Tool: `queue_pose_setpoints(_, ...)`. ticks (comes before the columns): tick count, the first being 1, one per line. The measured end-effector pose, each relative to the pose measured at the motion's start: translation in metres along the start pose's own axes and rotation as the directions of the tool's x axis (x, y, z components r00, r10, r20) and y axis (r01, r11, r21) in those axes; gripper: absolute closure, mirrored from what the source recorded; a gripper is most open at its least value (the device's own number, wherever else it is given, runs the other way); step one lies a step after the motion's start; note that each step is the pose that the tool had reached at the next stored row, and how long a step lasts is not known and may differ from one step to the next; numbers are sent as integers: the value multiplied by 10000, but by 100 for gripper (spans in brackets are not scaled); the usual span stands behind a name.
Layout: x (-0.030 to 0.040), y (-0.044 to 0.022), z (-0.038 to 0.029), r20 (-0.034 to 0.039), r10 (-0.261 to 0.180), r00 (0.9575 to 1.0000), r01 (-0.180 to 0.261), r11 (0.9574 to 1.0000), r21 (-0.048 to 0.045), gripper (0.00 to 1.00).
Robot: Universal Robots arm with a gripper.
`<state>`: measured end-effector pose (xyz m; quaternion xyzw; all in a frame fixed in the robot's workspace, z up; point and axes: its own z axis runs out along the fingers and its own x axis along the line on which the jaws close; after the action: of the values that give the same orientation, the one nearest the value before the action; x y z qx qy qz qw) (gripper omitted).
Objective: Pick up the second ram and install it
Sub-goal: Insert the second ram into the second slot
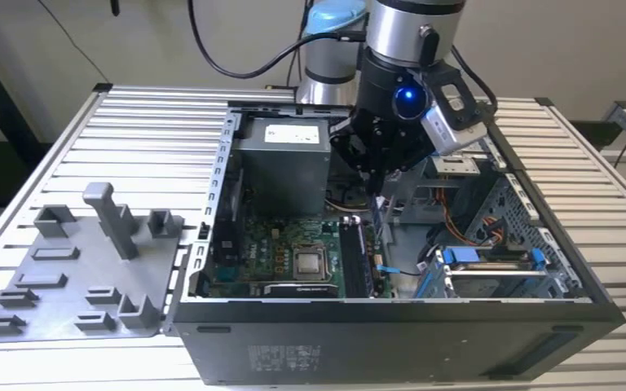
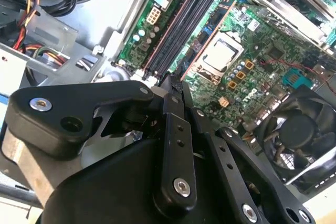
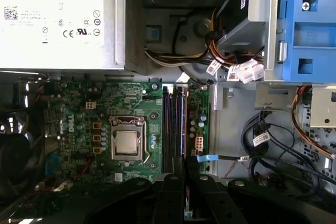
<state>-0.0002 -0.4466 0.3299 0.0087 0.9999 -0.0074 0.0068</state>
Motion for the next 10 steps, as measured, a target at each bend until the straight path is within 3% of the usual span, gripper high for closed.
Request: queue_pose_setpoints(10,2,2,135,-72,-2,10000,2,10000,3,87)
